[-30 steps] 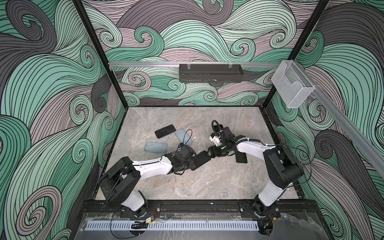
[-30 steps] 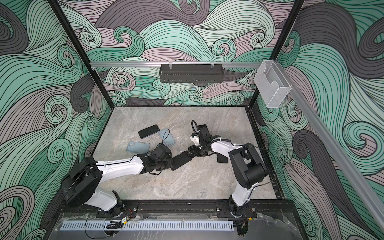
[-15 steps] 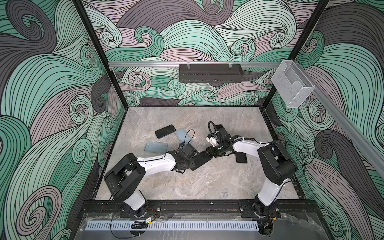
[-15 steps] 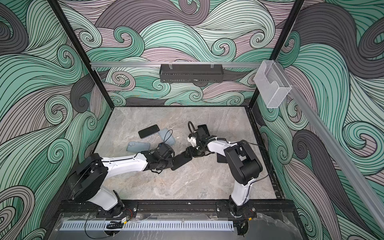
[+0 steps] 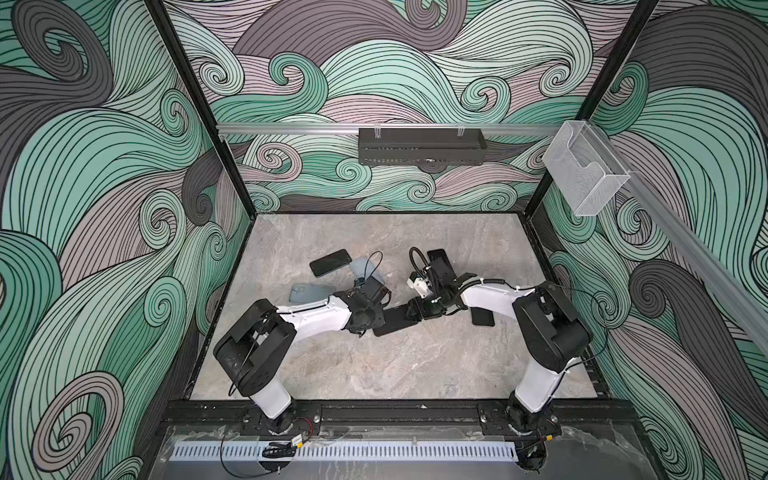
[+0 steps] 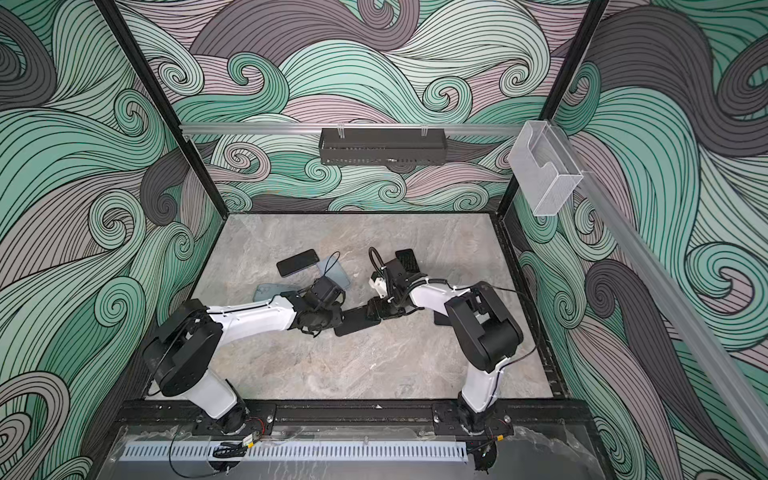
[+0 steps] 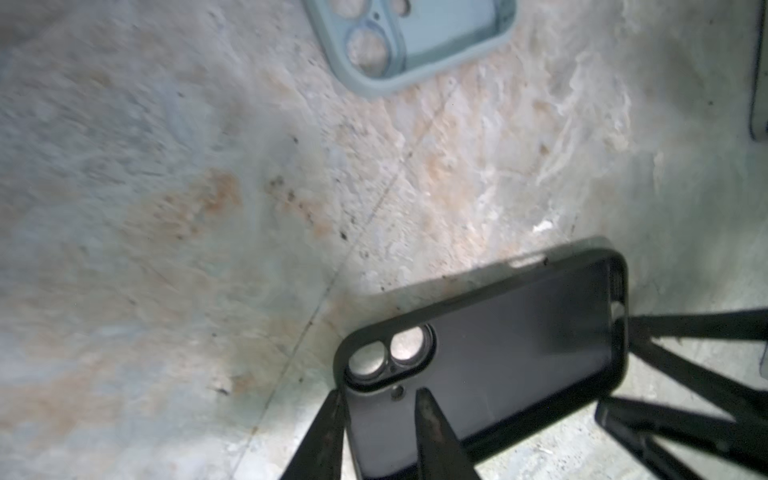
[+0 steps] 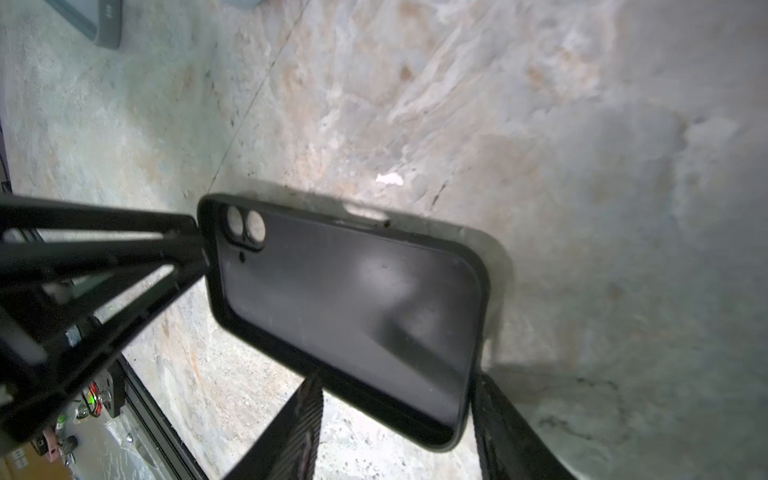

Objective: Put the phone into the phone case

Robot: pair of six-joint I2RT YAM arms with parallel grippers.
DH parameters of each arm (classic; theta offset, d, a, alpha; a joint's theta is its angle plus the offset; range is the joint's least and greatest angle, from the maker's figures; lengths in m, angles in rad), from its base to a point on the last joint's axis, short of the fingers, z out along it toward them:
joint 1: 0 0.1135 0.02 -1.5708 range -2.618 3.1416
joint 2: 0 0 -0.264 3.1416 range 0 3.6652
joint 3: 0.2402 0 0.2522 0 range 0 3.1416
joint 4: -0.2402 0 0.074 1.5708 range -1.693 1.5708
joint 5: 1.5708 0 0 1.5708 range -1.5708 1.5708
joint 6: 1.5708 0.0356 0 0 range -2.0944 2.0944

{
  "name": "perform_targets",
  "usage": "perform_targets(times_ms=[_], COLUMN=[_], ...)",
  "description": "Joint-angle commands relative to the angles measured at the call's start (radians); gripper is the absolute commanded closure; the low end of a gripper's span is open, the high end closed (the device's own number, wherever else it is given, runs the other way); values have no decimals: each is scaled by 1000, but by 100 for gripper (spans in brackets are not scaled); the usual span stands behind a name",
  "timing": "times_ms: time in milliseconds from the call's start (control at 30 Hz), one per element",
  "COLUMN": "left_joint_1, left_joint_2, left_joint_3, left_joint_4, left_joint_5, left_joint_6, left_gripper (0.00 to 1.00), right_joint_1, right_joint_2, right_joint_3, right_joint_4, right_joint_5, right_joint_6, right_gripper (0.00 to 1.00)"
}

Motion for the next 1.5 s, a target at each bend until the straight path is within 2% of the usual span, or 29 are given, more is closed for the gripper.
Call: perform_targets(times_ms=[0, 167, 300, 400, 567, 700, 900, 1467], left_joint_1=[11, 30, 37, 49, 56, 64, 77, 100], left_joint_2=[-46, -74, -92, -88, -68, -44, -14, 55], left_joint_3=[-5, -27, -30, -40, -60, -71, -69, -21], left_joint_4=[-47, -67, -128, -149, -79, -18, 24, 66], left_joint_5=[-4, -2, -40, -38, 37, 79, 126, 181], left_joint_6=[40, 59, 95, 121, 180, 195, 215, 290], left_gripper=[64, 62, 51, 50, 53, 57, 59, 59], right_joint_1=[24, 48, 50, 55, 59, 60, 66, 73], right_joint_2=[-36, -46, -52, -59, -62, -58, -57, -84], right_joint_3=[-19, -21, -23, -28, -44, -53, -71, -114], right_joint_4=[-38, -27, -19, 11, 32, 43, 64, 81], right_joint_5=[8, 14, 3, -2, -6, 0, -7, -2], right_joint_6=[30, 60, 93, 108, 125, 137, 154, 195], right_gripper=[42, 42, 42, 42, 42, 42, 42, 42])
